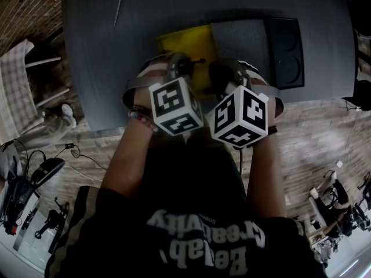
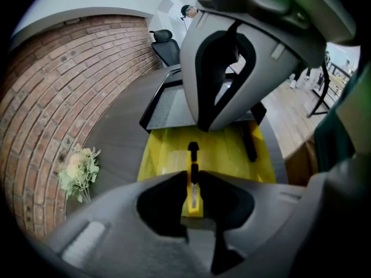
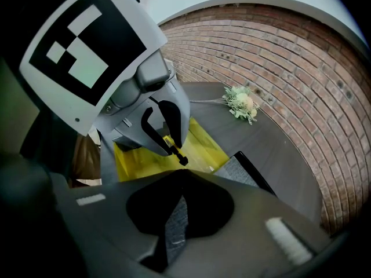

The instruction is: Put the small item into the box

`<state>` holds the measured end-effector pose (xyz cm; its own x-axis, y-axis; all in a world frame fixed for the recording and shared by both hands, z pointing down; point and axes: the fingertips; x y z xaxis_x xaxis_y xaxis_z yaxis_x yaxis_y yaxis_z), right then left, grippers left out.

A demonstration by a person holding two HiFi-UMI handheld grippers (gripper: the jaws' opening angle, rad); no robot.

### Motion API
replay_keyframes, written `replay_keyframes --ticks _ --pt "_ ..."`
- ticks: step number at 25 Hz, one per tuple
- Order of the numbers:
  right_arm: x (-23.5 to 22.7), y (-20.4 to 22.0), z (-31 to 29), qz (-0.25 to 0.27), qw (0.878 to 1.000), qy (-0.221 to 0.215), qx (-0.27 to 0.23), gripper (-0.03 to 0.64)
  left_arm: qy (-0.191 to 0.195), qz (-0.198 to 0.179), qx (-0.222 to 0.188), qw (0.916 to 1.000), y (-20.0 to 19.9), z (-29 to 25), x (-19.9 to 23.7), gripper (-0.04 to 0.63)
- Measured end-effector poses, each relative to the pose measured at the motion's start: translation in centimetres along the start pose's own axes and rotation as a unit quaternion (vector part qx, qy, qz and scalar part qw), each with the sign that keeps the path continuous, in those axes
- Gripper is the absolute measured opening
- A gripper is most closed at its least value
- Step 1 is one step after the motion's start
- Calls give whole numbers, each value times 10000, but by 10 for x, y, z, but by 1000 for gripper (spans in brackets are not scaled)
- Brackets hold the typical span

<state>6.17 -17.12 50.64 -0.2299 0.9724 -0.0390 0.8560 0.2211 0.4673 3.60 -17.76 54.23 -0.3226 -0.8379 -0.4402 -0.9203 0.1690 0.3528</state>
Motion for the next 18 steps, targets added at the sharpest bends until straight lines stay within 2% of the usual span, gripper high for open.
replay_keyframes --ticks 5,8,18 --pt "1 0 1 7 10000 -9 -3 6 46 67 -25 10000 -2 1 -1 80" --pt "1 0 1 11 10000 -20 0 6 135 121 -20 9998 -2 -1 -3 137" --pt "1 0 -1 14 10000 -48 32 6 177 133 53 9997 3 -2 -5 140"
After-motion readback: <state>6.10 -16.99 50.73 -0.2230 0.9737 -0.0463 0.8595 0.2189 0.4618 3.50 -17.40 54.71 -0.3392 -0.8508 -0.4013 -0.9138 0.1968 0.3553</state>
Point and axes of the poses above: the fingertips, and each gripper's own axes: z backward along the fingers, x to its left, y out of its underside, and after that the axes turned 14 degrees about -y, right-handed
